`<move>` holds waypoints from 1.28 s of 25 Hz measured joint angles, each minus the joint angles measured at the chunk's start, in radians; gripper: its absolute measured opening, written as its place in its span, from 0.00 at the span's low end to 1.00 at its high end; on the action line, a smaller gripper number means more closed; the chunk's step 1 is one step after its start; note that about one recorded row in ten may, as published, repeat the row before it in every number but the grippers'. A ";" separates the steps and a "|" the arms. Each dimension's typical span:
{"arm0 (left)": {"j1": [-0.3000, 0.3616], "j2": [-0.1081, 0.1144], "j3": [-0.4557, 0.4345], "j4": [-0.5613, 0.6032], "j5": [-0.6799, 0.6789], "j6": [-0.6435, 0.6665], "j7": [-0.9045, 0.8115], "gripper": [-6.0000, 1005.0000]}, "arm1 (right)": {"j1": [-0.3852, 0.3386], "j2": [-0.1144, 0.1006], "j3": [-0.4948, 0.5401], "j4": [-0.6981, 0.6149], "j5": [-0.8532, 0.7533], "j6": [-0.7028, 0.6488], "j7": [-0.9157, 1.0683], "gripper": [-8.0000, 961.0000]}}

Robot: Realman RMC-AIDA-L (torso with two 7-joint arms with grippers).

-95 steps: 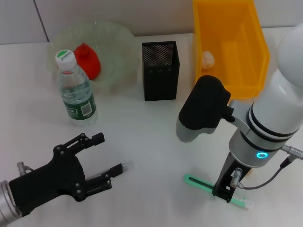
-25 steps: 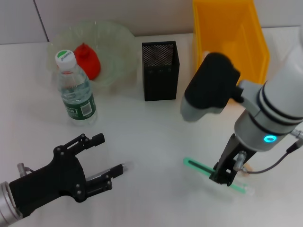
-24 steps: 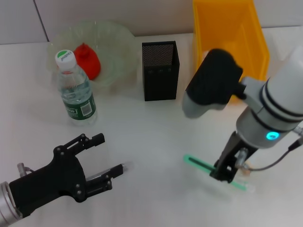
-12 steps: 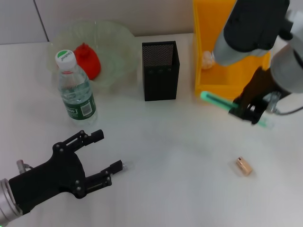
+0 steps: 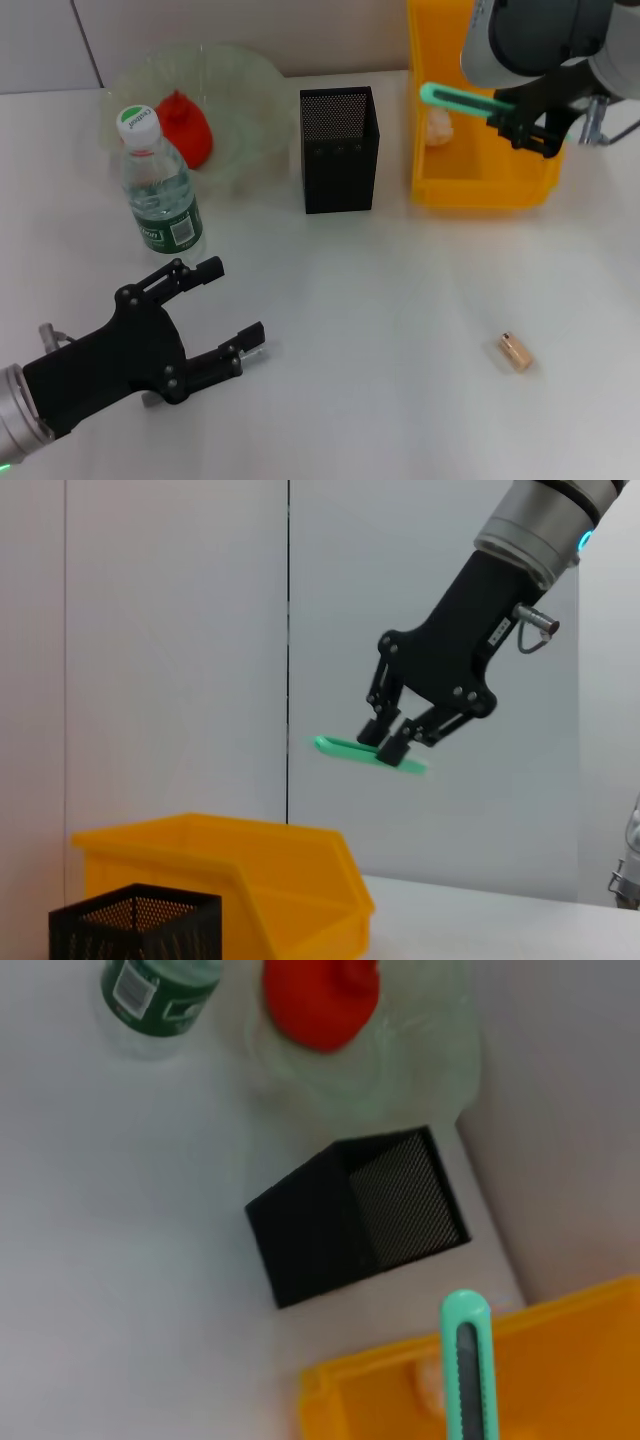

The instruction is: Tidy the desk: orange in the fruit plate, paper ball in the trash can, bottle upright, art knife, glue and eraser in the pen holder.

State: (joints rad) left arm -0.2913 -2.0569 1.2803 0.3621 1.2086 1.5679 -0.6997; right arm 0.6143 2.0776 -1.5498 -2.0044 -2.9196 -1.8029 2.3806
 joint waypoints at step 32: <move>0.026 -0.016 -0.080 -0.010 -0.014 0.034 0.029 0.81 | -0.041 -0.022 0.017 0.261 -0.003 0.616 -0.769 0.21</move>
State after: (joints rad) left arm -0.2653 -2.0727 1.2001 0.3524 1.1947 1.6021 -0.6704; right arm 0.5729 2.0557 -1.5324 -1.7434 -2.9221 -1.1868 1.6117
